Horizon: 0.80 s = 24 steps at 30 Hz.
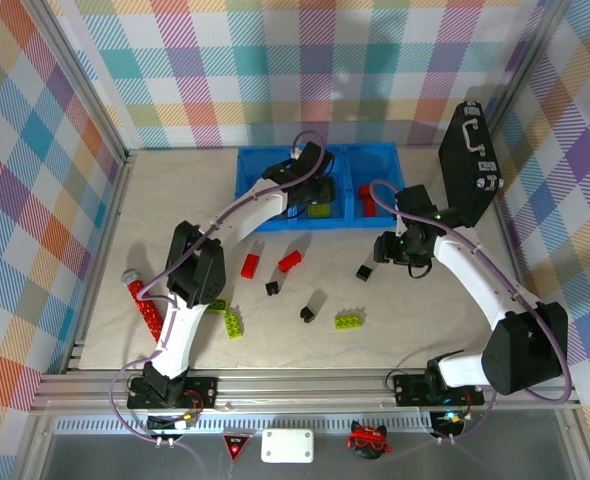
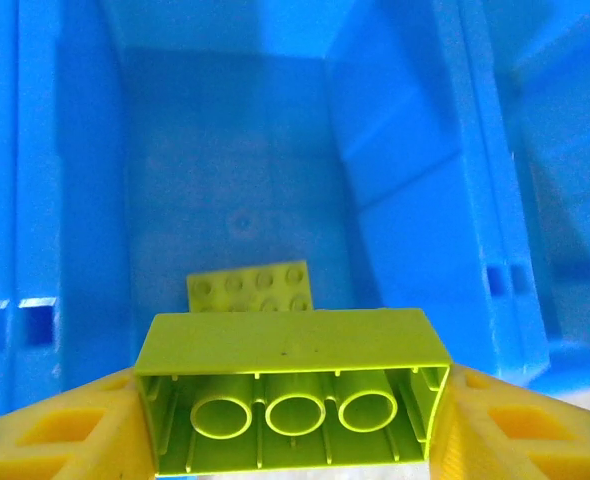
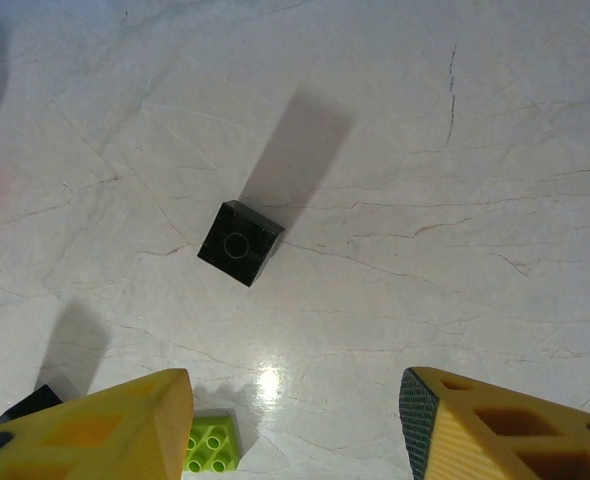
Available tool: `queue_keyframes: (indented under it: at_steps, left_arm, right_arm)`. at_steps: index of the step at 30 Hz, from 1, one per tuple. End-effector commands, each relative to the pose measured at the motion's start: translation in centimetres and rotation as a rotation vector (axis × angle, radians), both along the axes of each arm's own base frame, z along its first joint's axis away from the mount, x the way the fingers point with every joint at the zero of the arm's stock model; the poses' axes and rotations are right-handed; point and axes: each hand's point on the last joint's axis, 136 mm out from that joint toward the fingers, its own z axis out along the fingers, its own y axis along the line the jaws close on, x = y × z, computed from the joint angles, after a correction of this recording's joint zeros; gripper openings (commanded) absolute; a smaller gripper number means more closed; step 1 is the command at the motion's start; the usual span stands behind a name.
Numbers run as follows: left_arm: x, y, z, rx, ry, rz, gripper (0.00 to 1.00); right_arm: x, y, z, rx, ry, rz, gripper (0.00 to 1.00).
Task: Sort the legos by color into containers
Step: Place the lego in the container.
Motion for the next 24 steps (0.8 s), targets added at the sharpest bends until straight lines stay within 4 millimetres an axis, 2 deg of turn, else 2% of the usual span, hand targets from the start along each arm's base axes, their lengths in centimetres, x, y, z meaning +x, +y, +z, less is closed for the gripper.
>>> queue_keyframes:
  at_steps: [1, 14, 24]
  left_arm:
    - [1.8, -0.8, 0.8, -0.012, -0.087, 0.083, 0.59]
    - [4.6, -2.8, -3.6, 0.045, -0.142, 0.137, 0.58]
    - [4.9, -2.9, -6.9, 0.088, -0.101, 0.138, 0.62]
  right_arm:
    - [-0.2, 0.5, 0.1, 0.027, -0.004, 0.002, 0.59]
    - [-0.8, 0.6, 0.3, 0.049, -0.016, 0.005, 0.59]
    - [-1.9, 0.2, 0.0, 0.045, -0.010, 0.003, 0.59]
